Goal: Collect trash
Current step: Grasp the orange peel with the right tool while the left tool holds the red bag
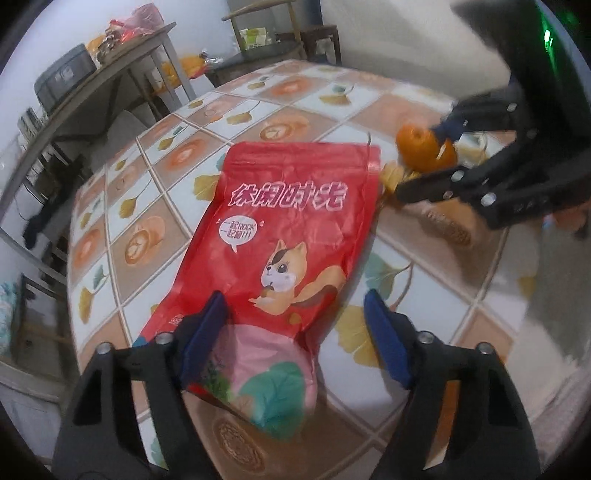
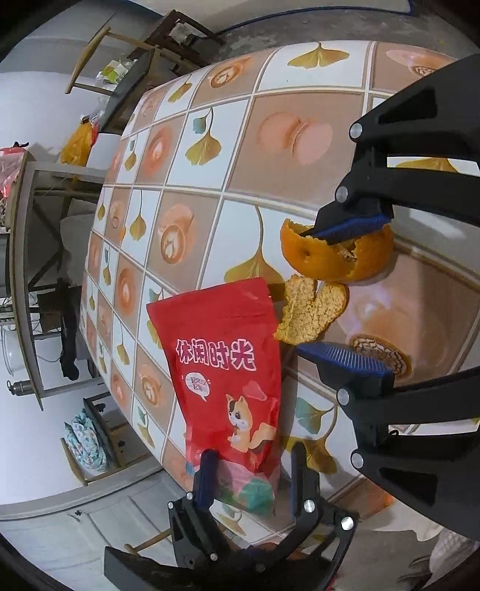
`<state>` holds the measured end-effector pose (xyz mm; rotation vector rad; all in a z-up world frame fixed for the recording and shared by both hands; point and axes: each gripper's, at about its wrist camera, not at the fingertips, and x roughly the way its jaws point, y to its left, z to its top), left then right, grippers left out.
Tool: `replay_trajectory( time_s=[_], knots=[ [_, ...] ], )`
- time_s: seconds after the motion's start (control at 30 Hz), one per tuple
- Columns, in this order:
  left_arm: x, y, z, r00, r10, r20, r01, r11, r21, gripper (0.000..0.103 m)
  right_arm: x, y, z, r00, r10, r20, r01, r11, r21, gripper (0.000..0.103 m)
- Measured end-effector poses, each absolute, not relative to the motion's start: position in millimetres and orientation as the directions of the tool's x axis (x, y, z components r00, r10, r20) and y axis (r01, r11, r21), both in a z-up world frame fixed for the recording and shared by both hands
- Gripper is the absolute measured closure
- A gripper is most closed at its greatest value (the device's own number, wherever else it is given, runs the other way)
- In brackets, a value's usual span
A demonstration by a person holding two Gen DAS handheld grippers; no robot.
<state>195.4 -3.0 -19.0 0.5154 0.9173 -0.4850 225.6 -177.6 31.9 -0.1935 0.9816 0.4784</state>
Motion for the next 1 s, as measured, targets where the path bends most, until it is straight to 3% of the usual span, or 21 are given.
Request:
replay_trajectory(
  time_s=[0.17,0.67,1.0],
  knots=[
    [202,-3,-19,0.478,-0.217,-0.851,0.594,0.794,0.132,0.066,225,-177,29,0.460,0.296,-0.837,-0.480,0.876,0.046,0.052],
    [199,1,-15,0.491,-0.257,-0.833,0.577,0.812,0.089,0.092,219,-171,28,0.468,0.275,-0.840,-0.499,0.866,0.006,0.052],
    [198,7,-1,0.530,-0.287,-0.798,0.548,0.834,0.065,0.096,221,-192,31,0.477,0.302,-0.826,-0.440,0.895,0.073,0.090]
  ],
)
